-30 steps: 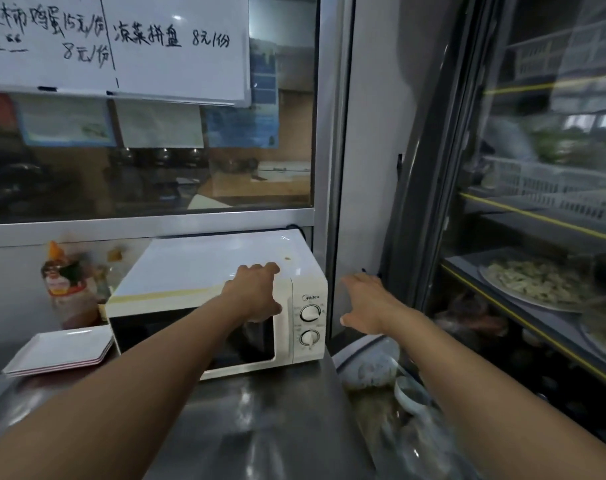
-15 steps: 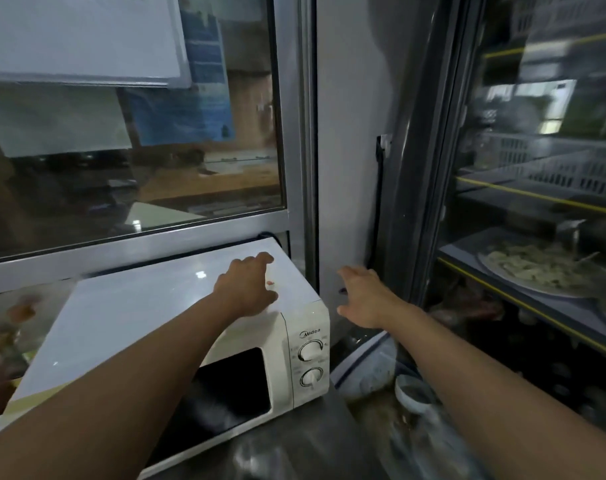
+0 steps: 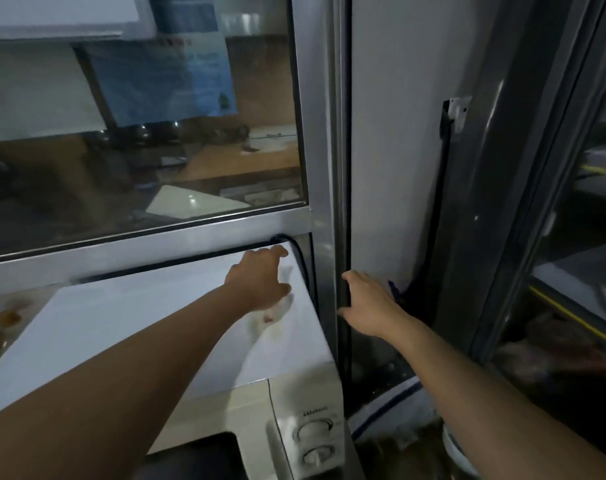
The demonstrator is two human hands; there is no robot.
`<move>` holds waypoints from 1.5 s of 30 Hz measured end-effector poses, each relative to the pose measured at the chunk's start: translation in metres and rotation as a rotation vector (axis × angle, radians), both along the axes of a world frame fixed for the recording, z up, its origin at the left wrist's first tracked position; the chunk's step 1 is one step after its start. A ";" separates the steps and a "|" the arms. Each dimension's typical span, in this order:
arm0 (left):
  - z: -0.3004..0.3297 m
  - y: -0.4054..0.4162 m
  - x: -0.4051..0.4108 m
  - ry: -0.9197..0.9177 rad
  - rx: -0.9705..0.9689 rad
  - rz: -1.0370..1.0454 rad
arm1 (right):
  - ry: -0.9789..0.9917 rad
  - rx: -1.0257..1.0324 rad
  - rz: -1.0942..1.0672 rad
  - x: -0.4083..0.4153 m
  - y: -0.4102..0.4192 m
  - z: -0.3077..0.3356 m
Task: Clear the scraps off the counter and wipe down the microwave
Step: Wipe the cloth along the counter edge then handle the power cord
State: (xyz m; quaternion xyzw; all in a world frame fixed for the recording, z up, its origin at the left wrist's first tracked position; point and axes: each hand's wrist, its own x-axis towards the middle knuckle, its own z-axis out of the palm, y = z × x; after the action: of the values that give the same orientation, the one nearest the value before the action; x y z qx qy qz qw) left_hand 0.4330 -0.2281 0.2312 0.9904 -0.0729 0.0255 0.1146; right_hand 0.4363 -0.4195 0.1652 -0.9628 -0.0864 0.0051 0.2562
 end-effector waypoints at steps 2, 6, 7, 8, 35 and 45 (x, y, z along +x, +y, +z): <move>-0.005 -0.004 0.019 -0.018 0.000 0.017 | 0.013 0.030 0.014 0.024 -0.001 -0.014; -0.009 -0.007 0.053 -0.088 0.019 0.058 | 0.053 0.071 0.007 0.071 0.003 -0.039; -0.010 -0.008 0.060 -0.106 0.025 0.059 | 0.064 0.095 0.008 0.082 0.005 -0.046; -0.011 -0.008 0.067 -0.121 0.032 0.057 | 0.074 0.126 0.014 0.091 0.006 -0.052; -0.025 -0.016 0.106 -0.178 0.086 -0.003 | 0.091 0.613 -0.064 0.158 0.021 -0.136; -0.023 -0.050 0.131 -0.104 0.072 -0.029 | -0.193 0.520 -0.135 0.162 -0.038 -0.057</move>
State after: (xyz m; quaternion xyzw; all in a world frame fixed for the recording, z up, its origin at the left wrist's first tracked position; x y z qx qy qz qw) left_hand 0.5643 -0.2777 0.2085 0.9901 -0.0941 0.0724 0.0755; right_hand 0.5983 -0.4571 0.1087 -0.8643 -0.0446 -0.1257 0.4850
